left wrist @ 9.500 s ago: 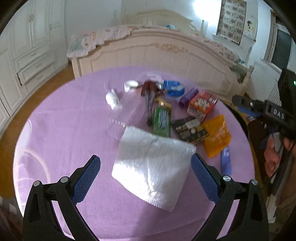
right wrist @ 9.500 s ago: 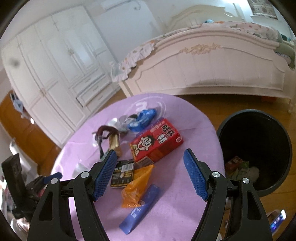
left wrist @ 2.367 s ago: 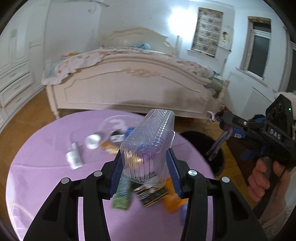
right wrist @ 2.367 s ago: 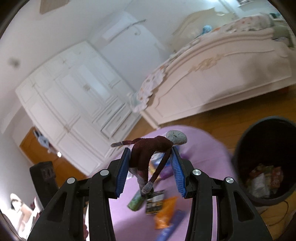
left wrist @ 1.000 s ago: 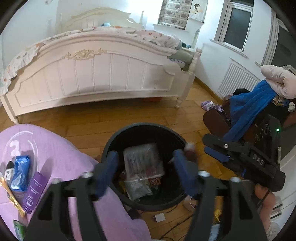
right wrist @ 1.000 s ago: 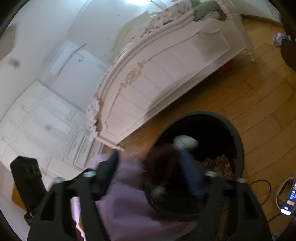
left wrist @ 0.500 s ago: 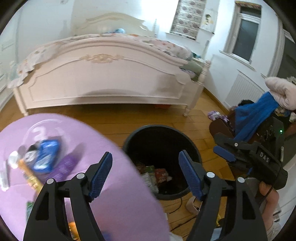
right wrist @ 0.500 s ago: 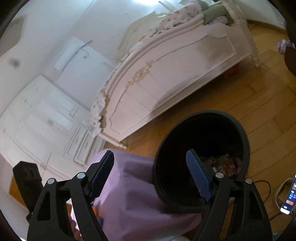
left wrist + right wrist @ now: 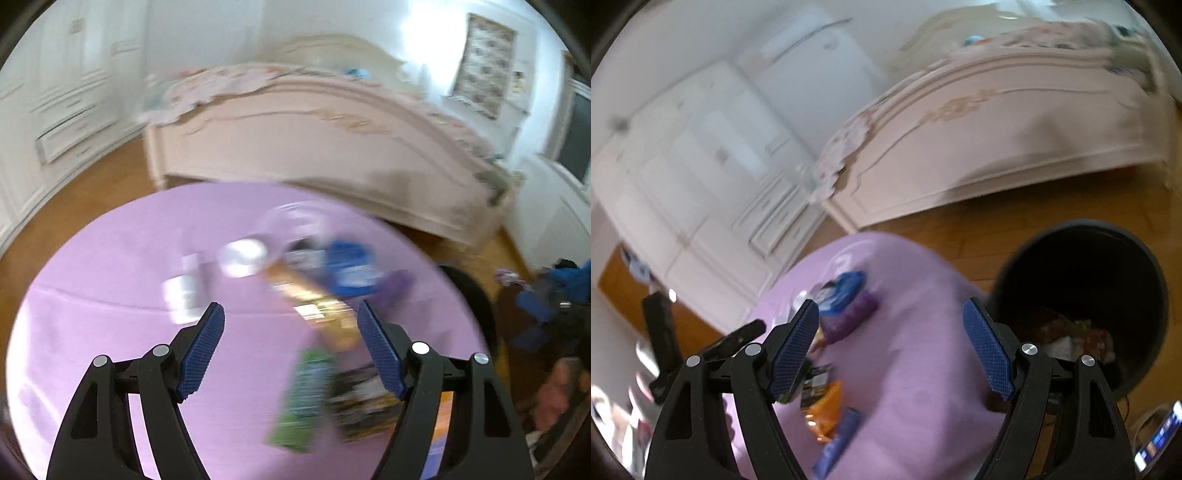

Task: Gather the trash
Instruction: 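Grasp the white spray bottle with the left gripper while the right grasps the white lid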

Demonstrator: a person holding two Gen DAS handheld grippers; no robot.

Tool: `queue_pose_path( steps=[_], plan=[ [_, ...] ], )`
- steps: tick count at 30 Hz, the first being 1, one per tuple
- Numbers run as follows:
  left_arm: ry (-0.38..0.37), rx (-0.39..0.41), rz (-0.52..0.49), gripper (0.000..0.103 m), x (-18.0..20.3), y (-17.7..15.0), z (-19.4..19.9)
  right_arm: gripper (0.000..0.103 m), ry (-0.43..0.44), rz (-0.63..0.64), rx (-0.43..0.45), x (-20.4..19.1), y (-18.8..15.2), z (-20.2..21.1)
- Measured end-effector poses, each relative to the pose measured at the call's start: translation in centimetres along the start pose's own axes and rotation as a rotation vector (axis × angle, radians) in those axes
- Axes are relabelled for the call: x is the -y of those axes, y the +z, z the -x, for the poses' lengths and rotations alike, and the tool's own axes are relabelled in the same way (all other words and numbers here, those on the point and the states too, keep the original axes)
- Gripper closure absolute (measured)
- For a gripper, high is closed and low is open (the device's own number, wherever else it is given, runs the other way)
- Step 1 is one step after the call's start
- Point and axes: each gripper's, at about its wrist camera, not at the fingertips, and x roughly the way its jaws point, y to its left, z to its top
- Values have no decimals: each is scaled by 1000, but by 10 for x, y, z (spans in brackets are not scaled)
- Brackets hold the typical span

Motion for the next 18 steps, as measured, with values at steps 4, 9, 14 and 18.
queue_pose_path(
  steps=[4, 9, 14, 18],
  plan=[
    [77, -41, 51, 30, -38, -2, -16, 25, 0, 126, -69, -45, 5, -32],
    [113, -98, 41, 37, -62, -5, -40, 30, 1, 293, -168, -101, 11, -81],
    [105, -100, 46, 41, -74, -3, -51, 30, -7, 424, -248, -144, 13, -133],
    [99, -73, 48, 50, -80, 0, -52, 32, -15, 504, -319, -168, 8, -175]
  ],
)
